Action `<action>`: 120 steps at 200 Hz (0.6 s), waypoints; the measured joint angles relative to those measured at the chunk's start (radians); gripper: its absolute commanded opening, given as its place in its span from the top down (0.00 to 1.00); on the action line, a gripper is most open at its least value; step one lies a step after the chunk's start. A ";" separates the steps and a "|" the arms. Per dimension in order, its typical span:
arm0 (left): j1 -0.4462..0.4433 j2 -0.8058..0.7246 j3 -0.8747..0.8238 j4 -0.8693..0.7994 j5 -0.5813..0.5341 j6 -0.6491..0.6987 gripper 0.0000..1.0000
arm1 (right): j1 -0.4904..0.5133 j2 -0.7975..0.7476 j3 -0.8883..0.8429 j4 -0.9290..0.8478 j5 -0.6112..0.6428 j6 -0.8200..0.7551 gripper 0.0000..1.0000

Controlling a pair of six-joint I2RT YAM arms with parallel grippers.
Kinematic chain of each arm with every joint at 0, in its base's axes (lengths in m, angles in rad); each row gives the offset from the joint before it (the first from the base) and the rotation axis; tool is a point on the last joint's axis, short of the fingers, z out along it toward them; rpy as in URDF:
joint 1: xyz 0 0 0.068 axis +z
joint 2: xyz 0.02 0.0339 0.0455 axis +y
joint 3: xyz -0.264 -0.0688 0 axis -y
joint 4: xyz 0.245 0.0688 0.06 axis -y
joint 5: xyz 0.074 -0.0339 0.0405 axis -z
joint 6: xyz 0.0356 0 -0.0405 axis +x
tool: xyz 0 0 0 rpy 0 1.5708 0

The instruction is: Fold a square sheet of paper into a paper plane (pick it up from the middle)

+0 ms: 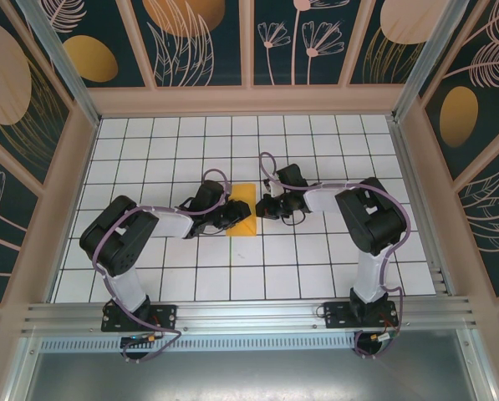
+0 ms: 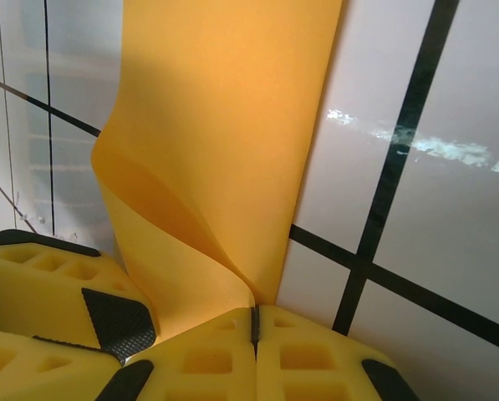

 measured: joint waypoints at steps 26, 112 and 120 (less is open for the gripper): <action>0.000 0.000 0.000 0.000 0.000 0.000 0.68 | 0.000 0.000 0.000 0.002 -0.002 -0.009 0.92; 0.000 0.000 0.000 0.000 -0.001 0.000 0.69 | 0.000 -0.004 0.000 0.037 -0.015 -0.012 0.92; 0.000 0.000 0.000 0.000 -0.002 0.000 0.69 | 0.000 -0.004 0.000 0.037 -0.014 -0.011 0.92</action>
